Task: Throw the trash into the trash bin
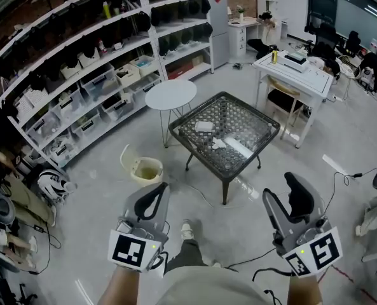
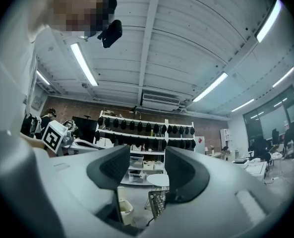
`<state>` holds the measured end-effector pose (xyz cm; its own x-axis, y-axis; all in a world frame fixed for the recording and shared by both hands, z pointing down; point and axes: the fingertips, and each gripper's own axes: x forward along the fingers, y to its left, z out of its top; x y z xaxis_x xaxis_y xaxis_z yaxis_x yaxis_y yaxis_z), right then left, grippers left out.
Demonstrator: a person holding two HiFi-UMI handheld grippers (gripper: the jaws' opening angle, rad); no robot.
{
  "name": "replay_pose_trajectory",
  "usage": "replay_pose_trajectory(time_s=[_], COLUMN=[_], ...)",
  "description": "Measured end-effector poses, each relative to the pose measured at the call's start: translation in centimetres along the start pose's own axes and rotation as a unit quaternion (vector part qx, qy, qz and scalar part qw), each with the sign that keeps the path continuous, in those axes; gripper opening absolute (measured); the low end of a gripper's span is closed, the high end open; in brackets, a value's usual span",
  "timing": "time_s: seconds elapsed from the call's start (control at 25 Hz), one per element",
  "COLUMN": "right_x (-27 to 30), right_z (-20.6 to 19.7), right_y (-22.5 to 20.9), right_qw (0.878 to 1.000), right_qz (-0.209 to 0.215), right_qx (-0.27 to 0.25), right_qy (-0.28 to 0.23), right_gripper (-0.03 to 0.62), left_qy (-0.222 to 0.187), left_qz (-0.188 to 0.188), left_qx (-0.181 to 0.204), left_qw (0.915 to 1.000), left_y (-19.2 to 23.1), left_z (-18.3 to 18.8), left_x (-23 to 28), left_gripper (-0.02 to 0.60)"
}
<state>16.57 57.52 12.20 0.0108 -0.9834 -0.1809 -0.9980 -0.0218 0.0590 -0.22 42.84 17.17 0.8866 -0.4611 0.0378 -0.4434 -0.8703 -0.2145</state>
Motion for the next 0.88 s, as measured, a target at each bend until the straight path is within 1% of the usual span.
replay_pose_trajectory(time_s=[0.16, 0.4, 0.52, 0.6, 0.76, 0.88], right_x=[1.9, 6.2, 8.5, 10.5, 14.9, 18.0], right_z=[-1.2, -3.3, -4.4, -5.1, -6.2, -6.7], right_y=[-0.2, -0.5, -1.0, -1.5, -2.4, -3.4], right_qw=[1.000, 1.000, 0.999, 0.999, 0.999, 0.998], right_qz=[0.010, 0.016, 0.016, 0.014, 0.007, 0.003], right_qx=[-0.002, 0.002, 0.003, 0.003, 0.003, 0.024], right_qy=[0.009, 0.020, 0.029, 0.036, 0.051, 0.053], right_gripper=[0.227, 0.227, 0.227, 0.227, 0.229, 0.229], left_qy=[-0.004, 0.001, 0.007, 0.007, -0.001, 0.000], left_qz=[0.009, 0.011, 0.011, 0.007, -0.005, -0.017], left_qx=[-0.004, -0.009, 0.005, 0.010, 0.000, -0.006], left_qw=[0.9999, 0.9999, 0.9999, 0.9999, 1.0000, 0.9998], left_y=[1.4, 4.7, 6.8, 8.4, 11.6, 13.8], left_z=[-0.8, -2.2, -3.0, -3.5, -4.3, -4.9], left_x=[0.8, 3.4, 5.2, 6.7, 9.9, 12.4], left_gripper=[0.002, 0.003, 0.003, 0.002, 0.002, 0.002])
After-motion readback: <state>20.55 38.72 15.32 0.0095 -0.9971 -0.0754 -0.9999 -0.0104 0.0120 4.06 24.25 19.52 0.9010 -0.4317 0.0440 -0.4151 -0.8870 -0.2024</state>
